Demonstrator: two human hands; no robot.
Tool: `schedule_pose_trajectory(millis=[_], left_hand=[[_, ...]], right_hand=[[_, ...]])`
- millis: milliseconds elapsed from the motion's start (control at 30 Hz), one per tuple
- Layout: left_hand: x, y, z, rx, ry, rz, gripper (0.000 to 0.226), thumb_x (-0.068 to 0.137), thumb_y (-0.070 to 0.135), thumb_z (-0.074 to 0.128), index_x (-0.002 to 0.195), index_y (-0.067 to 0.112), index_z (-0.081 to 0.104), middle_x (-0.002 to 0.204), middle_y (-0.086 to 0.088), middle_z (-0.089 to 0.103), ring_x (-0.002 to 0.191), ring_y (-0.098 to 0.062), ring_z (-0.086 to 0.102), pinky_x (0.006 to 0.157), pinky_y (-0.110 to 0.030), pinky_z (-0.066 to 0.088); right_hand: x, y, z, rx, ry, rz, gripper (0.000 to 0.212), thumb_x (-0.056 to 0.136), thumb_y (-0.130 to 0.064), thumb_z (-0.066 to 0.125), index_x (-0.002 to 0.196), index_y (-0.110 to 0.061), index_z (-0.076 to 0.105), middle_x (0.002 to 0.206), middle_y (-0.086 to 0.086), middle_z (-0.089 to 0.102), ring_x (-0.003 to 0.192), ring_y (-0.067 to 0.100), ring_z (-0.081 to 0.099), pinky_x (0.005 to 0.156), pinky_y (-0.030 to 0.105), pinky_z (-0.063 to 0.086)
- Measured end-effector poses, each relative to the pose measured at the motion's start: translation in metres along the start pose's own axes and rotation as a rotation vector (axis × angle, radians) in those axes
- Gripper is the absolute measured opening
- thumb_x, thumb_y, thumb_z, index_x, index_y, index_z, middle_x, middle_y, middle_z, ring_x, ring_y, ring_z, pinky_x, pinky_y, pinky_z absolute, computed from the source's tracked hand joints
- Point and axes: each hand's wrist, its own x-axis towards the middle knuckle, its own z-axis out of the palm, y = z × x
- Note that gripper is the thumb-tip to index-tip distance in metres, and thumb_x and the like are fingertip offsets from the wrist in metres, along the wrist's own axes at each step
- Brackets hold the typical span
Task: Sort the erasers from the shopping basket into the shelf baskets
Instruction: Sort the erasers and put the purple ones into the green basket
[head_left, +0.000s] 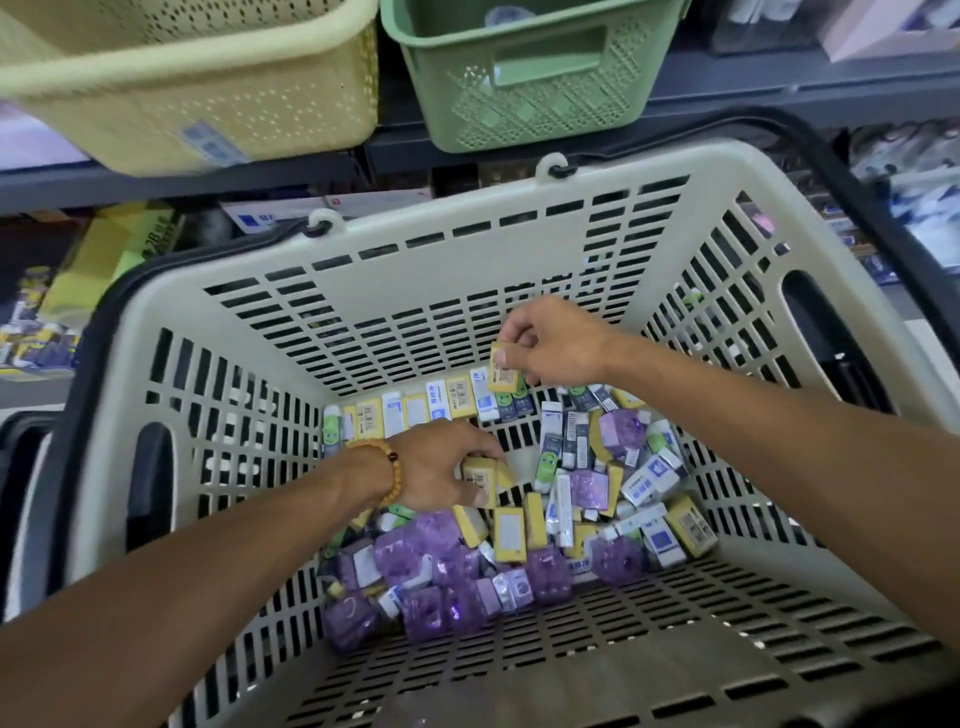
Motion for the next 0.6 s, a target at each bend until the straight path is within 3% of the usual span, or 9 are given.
schedule_pose_trajectory(millis=[67, 167, 200, 300, 433, 533, 600], left_hand=[[-0.015, -0.002, -0.005, -0.096, 0.071, -0.036, 0.044, 0.091, 0.024, 0.066, 0.133, 0.022, 0.053, 0.131, 0.001, 0.056, 0.113, -0.014, 0.057, 0.094, -0.021, 0.045], [-0.044, -0.004, -0.01, -0.262, 0.233, -0.108, 0.031, 0.089, 0.022, 0.068, 0.119, 0.024, 0.06, 0.113, 0.0, 0.065, 0.06, 0.001, 0.056, 0.055, -0.008, 0.045], [-0.056, -0.007, -0.011, -0.35, 0.285, -0.156, 0.03, 0.089, 0.021, 0.069, 0.117, 0.025, 0.06, 0.107, 0.0, 0.067, 0.056, -0.001, 0.058, 0.054, -0.011, 0.048], [-0.098, -0.015, -0.014, -0.701, 0.406, -0.343, 0.018, 0.086, 0.019, 0.07, 0.101, 0.027, 0.063, 0.089, -0.005, 0.075, 0.072, -0.018, 0.073, 0.066, -0.029, 0.061], [-0.131, -0.022, -0.013, -1.031, 0.556, -0.47, 0.012, 0.089, 0.009, 0.066, 0.101, 0.006, 0.066, 0.089, -0.015, 0.075, 0.082, -0.031, 0.073, 0.056, -0.026, 0.058], [-0.137, -0.02, -0.009, -1.093, 0.607, -0.493, 0.012, 0.092, 0.008, 0.061, 0.101, 0.002, 0.065, 0.098, -0.025, 0.071, 0.089, -0.038, 0.07, 0.058, -0.029, 0.06], [-0.136, -0.019, -0.009, -1.114, 0.622, -0.504, 0.014, 0.094, 0.008, 0.059, 0.103, 0.0, 0.064, 0.103, -0.028, 0.069, 0.089, -0.039, 0.07, 0.059, -0.029, 0.059]], right_hand=[[-0.002, -0.002, 0.005, 0.05, -0.019, 0.003, 0.014, 0.095, -0.018, 0.063, 0.098, -0.005, 0.067, 0.08, 0.008, 0.066, 0.074, 0.02, 0.069, 0.072, 0.033, 0.057], [-0.003, -0.007, 0.017, 0.134, -0.034, -0.013, 0.016, 0.095, -0.019, 0.062, 0.101, -0.005, 0.066, 0.076, 0.005, 0.062, 0.068, 0.016, 0.061, 0.065, 0.029, 0.054], [-0.001, -0.01, 0.023, 0.156, -0.048, -0.015, 0.019, 0.095, -0.02, 0.062, 0.104, -0.004, 0.067, 0.074, 0.003, 0.06, 0.065, 0.016, 0.057, 0.063, 0.029, 0.051], [0.01, -0.021, 0.045, 0.199, -0.112, 0.009, 0.023, 0.096, -0.02, 0.061, 0.108, 0.0, 0.066, 0.08, 0.009, 0.062, 0.065, 0.021, 0.053, 0.058, 0.03, 0.048], [0.033, -0.036, 0.083, 0.17, -0.153, 0.012, 0.025, 0.098, -0.019, 0.058, 0.106, 0.003, 0.066, 0.074, 0.002, 0.058, 0.057, 0.015, 0.049, 0.045, 0.017, 0.041], [0.051, -0.044, 0.105, 0.119, -0.134, -0.011, 0.018, 0.098, -0.016, 0.058, 0.102, -0.003, 0.069, 0.07, -0.002, 0.06, 0.063, 0.015, 0.057, 0.059, 0.023, 0.048], [0.059, -0.046, 0.116, 0.111, -0.165, 0.011, 0.02, 0.099, -0.008, 0.053, 0.113, -0.003, 0.067, 0.088, 0.007, 0.069, 0.079, 0.024, 0.065, 0.068, 0.031, 0.051]])
